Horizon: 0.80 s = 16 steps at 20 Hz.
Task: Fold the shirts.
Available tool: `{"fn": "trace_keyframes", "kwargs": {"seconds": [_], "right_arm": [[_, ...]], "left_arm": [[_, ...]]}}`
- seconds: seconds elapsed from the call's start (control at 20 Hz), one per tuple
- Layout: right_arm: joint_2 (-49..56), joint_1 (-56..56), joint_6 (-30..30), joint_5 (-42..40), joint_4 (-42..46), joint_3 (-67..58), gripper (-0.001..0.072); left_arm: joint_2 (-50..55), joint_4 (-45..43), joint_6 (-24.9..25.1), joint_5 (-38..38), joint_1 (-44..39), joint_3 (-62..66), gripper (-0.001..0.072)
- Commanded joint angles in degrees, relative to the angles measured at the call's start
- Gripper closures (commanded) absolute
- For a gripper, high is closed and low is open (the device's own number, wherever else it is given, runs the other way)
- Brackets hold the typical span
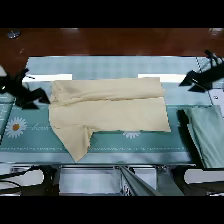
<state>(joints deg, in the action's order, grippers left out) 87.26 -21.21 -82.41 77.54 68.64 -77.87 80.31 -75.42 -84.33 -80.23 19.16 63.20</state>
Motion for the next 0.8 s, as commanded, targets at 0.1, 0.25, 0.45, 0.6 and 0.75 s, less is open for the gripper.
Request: {"fn": "trace_keyframes", "kwargs": {"seconds": [0.1, 0.25, 0.45, 0.6, 0.75], "right_arm": [[-22.93, -5.35, 8.33, -12.74, -16.0, 39.67, 0.0096], [-28.79, -5.35, 11.8, -14.84, -21.86, 47.36, 0.0096], [-28.98, -5.35, 11.74, -13.49, -22.32, 47.41, 0.0096], [-28.98, -5.57, 11.13, -13.25, -22.18, 47.28, 0.0096], [-28.98, -8.48, 9.53, -13.49, -20.0, 46.01, 0.0096]], "left_arm": [[-17.09, 20.09, 11.91, 4.35, 19.37, -29.81, 0.0007], [-23.12, 19.47, 9.88, 6.8, 20.48, -37.0, 0.0007], [-23.67, 22.93, 10.05, 12.28, 12.17, -43.43, 0.0008], [-23.65, 29.0, 12.31, 18.45, 4.76, -47.6, 0.0008], [-23.45, 30.27, 12.83, 21.27, -0.2, -47.98, 0.0141]]}}
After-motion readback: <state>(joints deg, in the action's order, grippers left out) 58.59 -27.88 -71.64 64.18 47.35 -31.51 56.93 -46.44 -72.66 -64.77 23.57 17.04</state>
